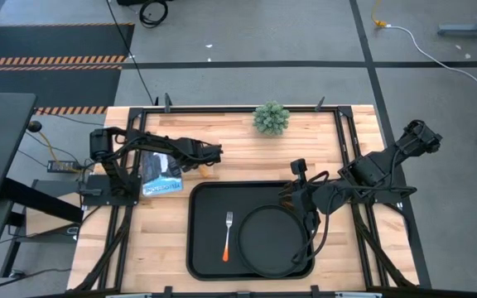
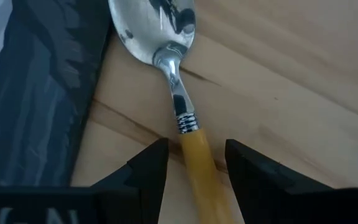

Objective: Pick and place plate/cup/fork/spoon on tray
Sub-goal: Put the yellow spoon to the left side of the orange fork on the black serving tray

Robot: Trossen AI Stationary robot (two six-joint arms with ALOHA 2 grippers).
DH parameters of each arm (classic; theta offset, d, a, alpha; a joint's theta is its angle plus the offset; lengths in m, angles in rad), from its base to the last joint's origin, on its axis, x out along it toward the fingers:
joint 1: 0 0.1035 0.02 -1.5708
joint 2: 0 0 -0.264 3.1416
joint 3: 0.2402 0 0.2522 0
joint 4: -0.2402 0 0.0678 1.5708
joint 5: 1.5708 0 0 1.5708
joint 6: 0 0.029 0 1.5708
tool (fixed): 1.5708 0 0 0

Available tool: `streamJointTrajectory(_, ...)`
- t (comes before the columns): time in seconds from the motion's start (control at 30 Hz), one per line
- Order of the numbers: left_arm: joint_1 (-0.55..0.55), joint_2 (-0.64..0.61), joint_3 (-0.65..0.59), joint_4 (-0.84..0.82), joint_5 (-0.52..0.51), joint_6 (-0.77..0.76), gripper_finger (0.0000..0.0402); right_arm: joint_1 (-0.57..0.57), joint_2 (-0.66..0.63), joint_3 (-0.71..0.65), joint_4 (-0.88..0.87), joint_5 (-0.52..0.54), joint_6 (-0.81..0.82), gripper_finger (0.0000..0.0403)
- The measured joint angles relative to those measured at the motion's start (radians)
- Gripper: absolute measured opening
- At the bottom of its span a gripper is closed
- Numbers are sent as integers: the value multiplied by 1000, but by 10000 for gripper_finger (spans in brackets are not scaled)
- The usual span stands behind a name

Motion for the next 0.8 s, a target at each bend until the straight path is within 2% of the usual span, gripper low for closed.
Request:
streamJointTrajectory(0.23,8,0,1,-2,24,73,162,0,0,0,0,0,0,52)
streamJointTrajectory(0.6,8,1,1,-11,42,138,59,0,0,0,1,0,3,52)
streamJointTrajectory(0.8,8,0,1,-10,54,243,58,0,0,0,8,0,3,52)
